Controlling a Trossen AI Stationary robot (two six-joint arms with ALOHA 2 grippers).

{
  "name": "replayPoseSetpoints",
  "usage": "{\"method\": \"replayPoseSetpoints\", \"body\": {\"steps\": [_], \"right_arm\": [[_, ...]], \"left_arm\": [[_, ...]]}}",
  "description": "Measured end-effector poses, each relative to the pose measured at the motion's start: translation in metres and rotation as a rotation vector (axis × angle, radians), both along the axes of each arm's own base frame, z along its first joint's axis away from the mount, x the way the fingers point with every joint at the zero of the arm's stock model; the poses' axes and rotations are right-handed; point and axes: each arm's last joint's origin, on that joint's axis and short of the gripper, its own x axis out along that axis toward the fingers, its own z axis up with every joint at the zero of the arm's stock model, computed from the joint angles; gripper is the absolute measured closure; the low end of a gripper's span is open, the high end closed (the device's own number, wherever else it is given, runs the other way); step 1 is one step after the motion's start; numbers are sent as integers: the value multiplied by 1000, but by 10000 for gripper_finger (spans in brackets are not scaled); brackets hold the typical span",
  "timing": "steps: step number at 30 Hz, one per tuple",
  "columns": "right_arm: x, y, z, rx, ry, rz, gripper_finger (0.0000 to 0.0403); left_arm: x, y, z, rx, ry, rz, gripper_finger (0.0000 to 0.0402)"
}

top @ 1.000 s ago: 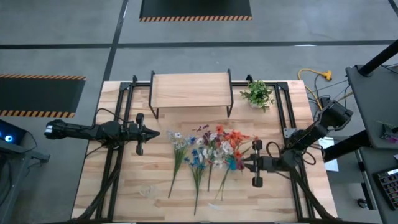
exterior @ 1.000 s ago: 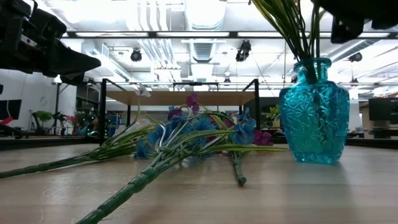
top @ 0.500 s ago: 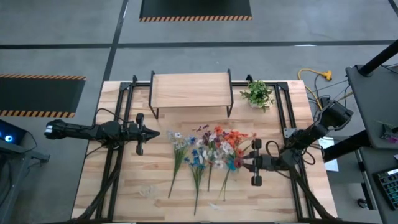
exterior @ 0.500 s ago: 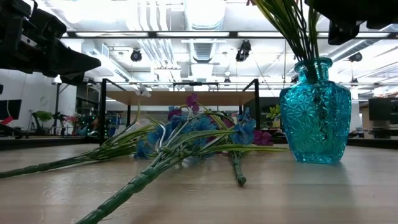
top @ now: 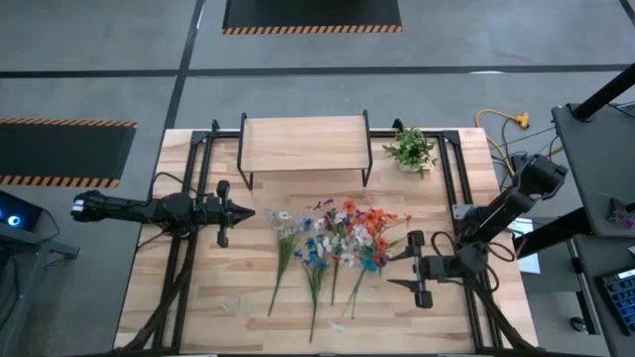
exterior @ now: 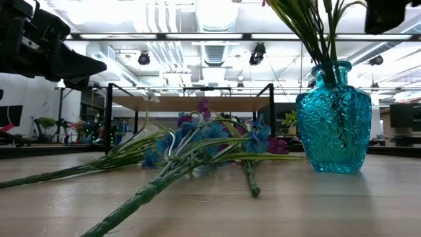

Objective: Pick and place flowers into a vace then onto a shelf
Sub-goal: Put the red flower into the blue vase, then put the white flowers into the transparent vase

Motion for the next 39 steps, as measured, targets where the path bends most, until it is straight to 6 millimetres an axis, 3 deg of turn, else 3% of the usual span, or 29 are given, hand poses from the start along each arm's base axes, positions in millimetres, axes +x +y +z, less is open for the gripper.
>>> {"method": "replayPoseSetpoints", "body": {"steps": [9, 15, 20, 28, 34, 39], "right_arm": [[-19, -5, 2, 134, 208, 59, 184], [-29, -8, 4, 199, 365, 255, 189], [-38, -14, -3, 196, 463, 362, 216], [-45, -33, -14, 169, 484, 72, 281], [-49, -41, -19, 83, 507, -18, 322], [-50, -52, -18, 13, 393, -263, 351]], "left_arm": [[0, 0, 0, 0, 0, 0, 402], [0, 0, 0, 0, 0, 0, 402], [0, 0, 0, 0, 0, 0, 402], [0, 0, 0, 0, 0, 0, 402], [0, 0, 0, 0, 0, 0, 402], [0, 0, 0, 0, 0, 0, 402]]}}
